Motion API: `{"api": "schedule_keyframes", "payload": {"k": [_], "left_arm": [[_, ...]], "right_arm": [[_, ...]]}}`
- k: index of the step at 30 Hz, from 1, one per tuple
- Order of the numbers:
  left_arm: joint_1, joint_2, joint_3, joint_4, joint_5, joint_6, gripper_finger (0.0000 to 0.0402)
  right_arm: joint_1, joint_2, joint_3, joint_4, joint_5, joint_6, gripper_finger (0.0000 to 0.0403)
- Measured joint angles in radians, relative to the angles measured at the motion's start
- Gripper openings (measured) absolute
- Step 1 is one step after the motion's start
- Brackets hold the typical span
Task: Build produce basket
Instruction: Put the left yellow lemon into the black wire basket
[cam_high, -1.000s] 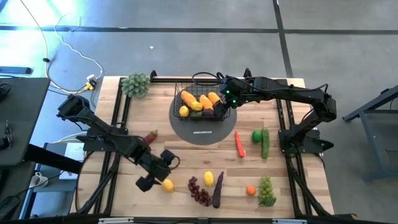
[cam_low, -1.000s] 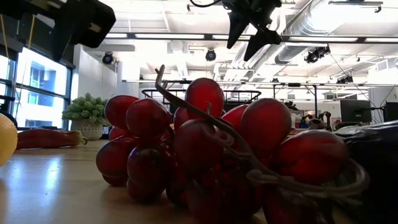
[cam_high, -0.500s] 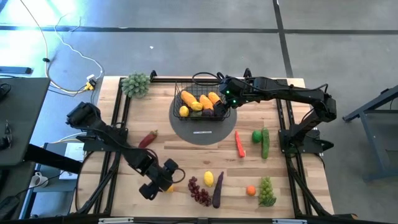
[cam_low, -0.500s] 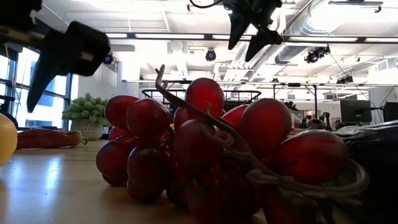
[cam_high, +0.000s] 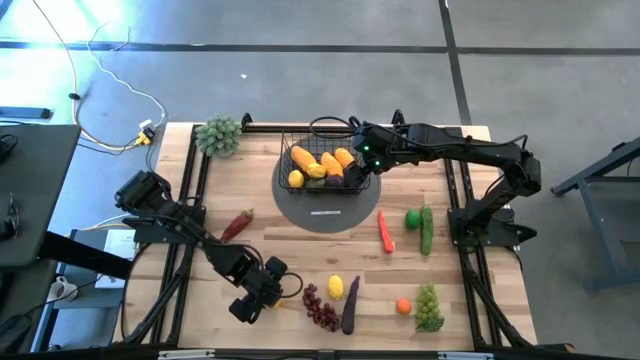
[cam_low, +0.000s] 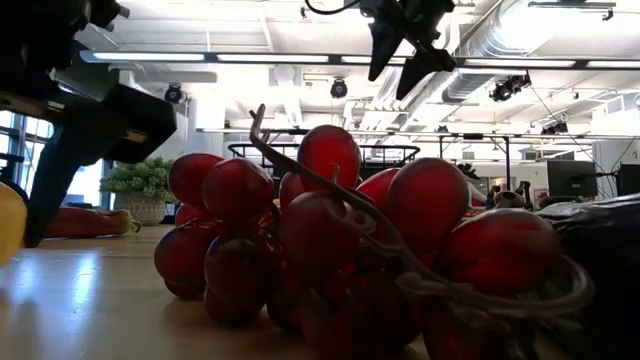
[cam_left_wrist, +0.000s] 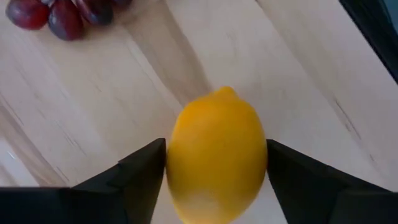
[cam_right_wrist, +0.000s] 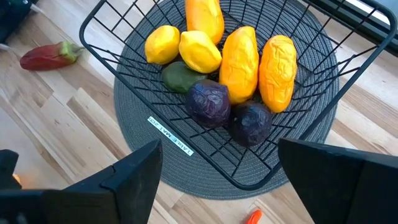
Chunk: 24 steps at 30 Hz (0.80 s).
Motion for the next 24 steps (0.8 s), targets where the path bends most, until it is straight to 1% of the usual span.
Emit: {"api": "schedule_keyframes", "payload": {"k": [5, 8, 14, 19, 24], "left_arm": [[0.000, -0.007, 0.000, -0.003, -0.001, -0.025, 0.0195], [0.000, -0.007, 0.000, -0.008, 0.001, -0.051, 0.0172], [0.024, -0.046, 0.000, -0.082, -0.018, -0.089, 0.0165], [0.074, -0.120, 0.000, -0.146, -0.082, -0.084, 0.0163], [0.159, -0.199, 0.000, -0.201, -0.163, -0.033, 0.0161]], "right_arm": [[0.000, 0.000, 0.000, -0.002, -0.006, 0.000, 0.0300], [0.000, 0.000, 0.000, -0.003, -0.017, 0.000, 0.0300], [0.000, -0.001, 0.000, -0.003, -0.028, -0.001, 0.0300], [0.000, -0.001, 0.000, -0.003, -0.028, -0.003, 0.0300], [0.000, -0.002, 0.000, -0.003, -0.028, 0.000, 0.0300]]}}
